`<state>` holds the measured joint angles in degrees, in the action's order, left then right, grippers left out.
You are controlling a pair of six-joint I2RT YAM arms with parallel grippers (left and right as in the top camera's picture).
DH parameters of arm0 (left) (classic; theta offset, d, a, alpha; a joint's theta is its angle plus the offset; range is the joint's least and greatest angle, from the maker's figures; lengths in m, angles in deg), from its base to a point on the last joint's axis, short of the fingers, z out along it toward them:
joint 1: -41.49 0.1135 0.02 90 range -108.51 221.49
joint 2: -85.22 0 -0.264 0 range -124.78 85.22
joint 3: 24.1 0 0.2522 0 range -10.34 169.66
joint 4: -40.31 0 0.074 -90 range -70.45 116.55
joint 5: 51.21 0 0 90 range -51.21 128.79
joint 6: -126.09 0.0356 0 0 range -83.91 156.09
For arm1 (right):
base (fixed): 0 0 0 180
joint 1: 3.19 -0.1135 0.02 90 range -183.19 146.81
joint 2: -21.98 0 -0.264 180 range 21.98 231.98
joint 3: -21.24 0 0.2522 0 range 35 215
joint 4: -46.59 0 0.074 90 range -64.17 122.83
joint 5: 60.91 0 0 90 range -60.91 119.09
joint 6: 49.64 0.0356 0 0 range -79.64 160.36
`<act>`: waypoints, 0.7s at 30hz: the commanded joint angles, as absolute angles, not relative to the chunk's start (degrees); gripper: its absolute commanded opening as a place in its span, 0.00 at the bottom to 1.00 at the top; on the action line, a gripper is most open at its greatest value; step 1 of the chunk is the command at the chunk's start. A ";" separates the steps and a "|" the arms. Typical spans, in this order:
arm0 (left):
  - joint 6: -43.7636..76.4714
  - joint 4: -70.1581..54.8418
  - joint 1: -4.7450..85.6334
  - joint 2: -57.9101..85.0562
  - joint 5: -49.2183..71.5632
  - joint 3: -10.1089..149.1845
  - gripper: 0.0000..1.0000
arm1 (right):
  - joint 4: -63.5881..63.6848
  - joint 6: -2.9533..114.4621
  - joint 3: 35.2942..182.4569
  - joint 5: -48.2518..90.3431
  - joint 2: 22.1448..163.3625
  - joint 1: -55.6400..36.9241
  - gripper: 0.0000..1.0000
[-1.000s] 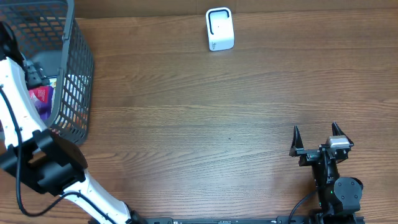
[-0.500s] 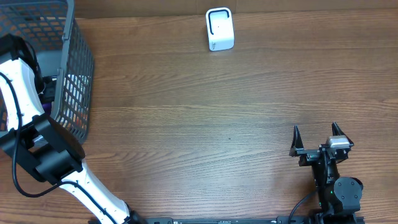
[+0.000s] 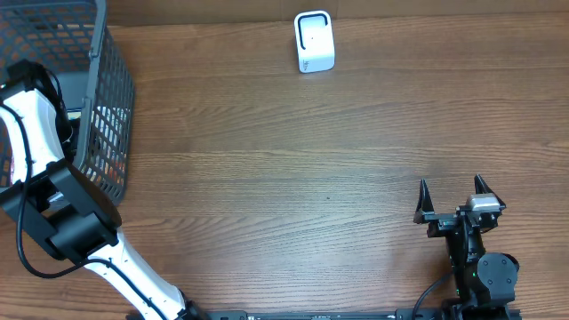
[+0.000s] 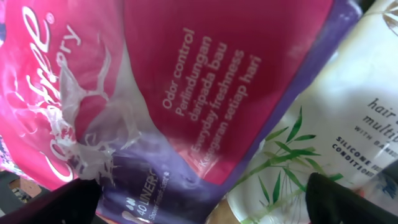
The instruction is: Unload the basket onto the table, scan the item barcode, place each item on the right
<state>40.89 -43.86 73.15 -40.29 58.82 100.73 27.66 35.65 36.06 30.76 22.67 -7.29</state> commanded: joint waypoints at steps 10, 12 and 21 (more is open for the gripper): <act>40.36 -43.25 73.77 -40.93 62.60 98.56 0.88 | 28.04 35.86 35.47 30.50 22.14 -7.03 1.00; 40.39 -42.55 73.83 -40.93 62.97 97.91 0.88 | 28.04 35.86 35.47 30.50 22.14 -7.03 1.00; 40.41 -39.43 73.83 -40.99 65.16 97.03 0.38 | 28.04 35.86 35.47 30.50 22.14 -7.03 1.00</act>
<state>40.47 -40.00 73.50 -40.29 64.50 97.65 27.66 35.65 36.06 30.76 22.67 -7.29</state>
